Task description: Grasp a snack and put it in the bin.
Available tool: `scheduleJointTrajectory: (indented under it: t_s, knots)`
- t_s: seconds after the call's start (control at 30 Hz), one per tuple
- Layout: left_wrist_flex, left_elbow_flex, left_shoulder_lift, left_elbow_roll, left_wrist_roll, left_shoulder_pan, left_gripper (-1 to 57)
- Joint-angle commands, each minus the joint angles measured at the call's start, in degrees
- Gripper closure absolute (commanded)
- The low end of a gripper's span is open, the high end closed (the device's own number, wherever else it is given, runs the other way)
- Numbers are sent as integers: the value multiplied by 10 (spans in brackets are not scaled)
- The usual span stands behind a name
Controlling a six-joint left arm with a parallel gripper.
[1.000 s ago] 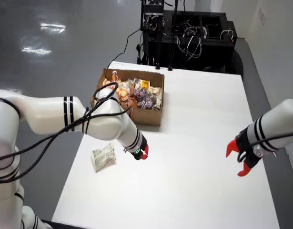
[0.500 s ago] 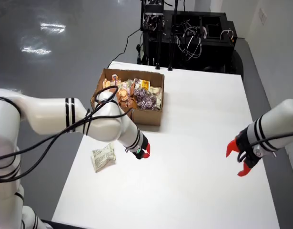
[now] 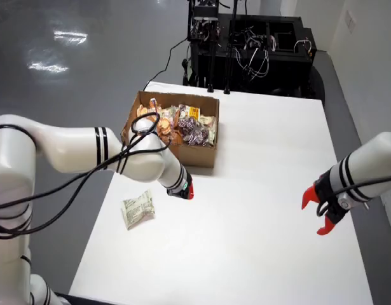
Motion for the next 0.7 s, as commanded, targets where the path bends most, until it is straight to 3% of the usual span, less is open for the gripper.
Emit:
scheduleJointTrajectory:
  t_s: [0.03,0.4,0.7]
  knots:
    - [18,-1,7,27,-73,7,557]
    - [106,10,22,70,-203,48,448]
    - [165,29,18,87,-234,89,298]
